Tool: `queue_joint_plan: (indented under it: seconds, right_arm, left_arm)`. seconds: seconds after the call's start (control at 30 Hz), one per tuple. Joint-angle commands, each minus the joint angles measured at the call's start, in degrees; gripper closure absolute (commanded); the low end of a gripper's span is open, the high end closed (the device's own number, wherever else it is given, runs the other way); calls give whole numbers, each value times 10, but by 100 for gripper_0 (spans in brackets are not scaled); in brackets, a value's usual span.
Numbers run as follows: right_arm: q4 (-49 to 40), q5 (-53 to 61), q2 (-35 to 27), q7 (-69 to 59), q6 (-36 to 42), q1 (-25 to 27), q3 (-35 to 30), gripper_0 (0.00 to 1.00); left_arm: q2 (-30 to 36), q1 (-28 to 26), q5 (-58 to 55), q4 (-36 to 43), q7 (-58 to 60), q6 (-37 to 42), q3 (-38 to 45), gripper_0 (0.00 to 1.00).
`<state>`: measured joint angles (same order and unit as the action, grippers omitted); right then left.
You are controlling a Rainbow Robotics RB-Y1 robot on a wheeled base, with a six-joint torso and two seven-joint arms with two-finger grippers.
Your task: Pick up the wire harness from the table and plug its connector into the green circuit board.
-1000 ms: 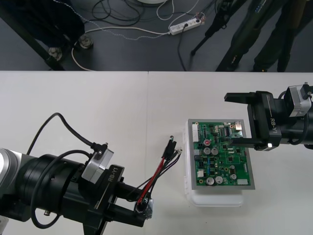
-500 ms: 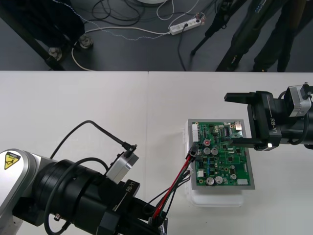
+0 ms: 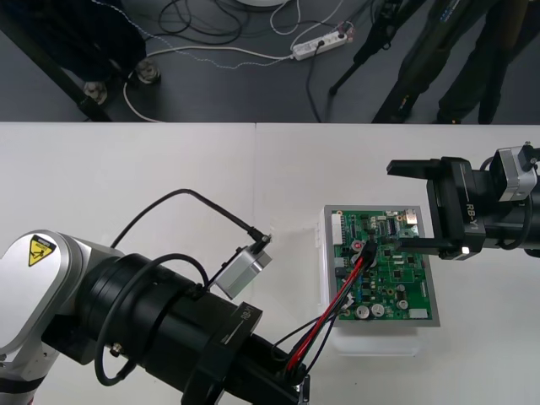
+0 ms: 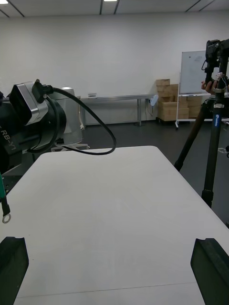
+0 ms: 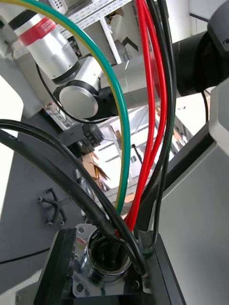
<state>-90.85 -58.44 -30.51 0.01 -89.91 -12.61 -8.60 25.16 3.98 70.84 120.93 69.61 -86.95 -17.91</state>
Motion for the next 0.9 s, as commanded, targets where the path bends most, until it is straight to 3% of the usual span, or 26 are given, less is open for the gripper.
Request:
queue_joint_plan:
  seconds: [0.03, 0.9]
  right_arm:
    - [-3, 5, -17, -29, -1, -14, 7, 0]
    - [-4, 39, -57, -38, -1, -14, 3, 0]
  left_arm:
    - [-12, 51, 1, 3, 21, 26, -22, 100]
    - [-12, 175, -94, -127, 4, 27, -82, 100]
